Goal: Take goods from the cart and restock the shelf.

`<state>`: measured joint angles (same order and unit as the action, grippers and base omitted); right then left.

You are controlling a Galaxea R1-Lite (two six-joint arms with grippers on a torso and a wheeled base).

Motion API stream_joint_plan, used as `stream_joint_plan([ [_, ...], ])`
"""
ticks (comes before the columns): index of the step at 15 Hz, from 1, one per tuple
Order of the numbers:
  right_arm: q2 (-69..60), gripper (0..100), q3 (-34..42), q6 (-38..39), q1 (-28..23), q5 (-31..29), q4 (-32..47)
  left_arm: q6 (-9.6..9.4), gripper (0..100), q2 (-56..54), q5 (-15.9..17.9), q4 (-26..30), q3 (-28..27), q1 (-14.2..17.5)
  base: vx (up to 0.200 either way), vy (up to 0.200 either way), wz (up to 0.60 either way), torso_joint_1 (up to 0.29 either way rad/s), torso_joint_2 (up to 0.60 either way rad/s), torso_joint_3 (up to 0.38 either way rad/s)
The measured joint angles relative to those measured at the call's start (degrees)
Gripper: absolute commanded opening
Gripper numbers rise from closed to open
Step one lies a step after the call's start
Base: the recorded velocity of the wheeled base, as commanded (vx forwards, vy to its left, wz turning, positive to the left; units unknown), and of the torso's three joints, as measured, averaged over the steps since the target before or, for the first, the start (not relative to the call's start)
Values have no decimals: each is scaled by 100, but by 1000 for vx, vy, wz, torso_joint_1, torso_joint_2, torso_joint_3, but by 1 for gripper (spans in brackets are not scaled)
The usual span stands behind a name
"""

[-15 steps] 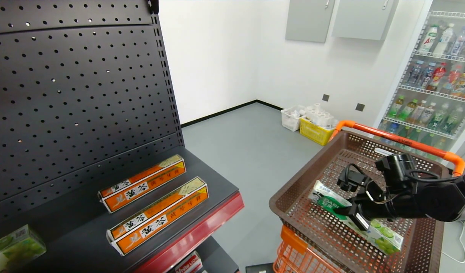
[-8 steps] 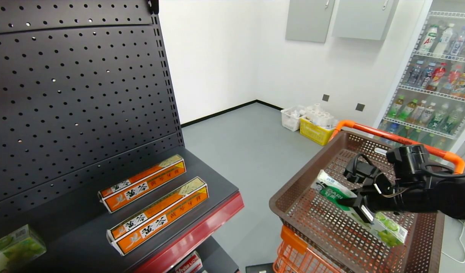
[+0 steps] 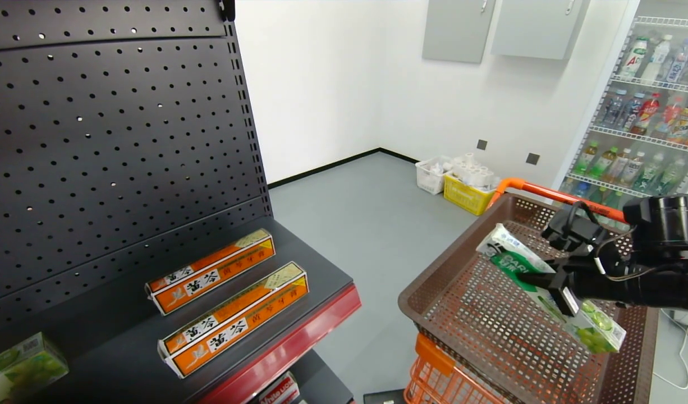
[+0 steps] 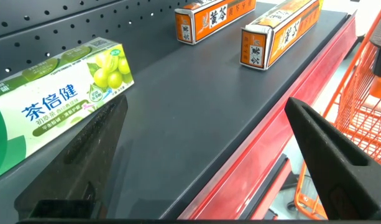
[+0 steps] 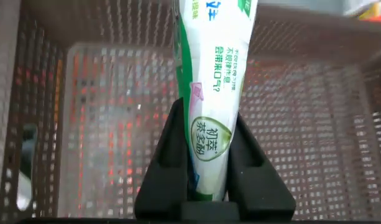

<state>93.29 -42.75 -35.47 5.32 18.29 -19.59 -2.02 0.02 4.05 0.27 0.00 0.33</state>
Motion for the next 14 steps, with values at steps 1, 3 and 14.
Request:
stream_joint_plan([
  [1,-134,0,45,195,2,5,-250,2,100,0,-2,0,0,0,0,0,0,0,0,0],
  [3,-335,0,201,485,27,5,-696,2,100,0,0,-2,0,-2,0,0,0,0,0,0],
  [14,-1345,0,1420,1602,306,2,-2536,0,100,0,0,0,-2,-2,0,0,0,0,0,0],
])
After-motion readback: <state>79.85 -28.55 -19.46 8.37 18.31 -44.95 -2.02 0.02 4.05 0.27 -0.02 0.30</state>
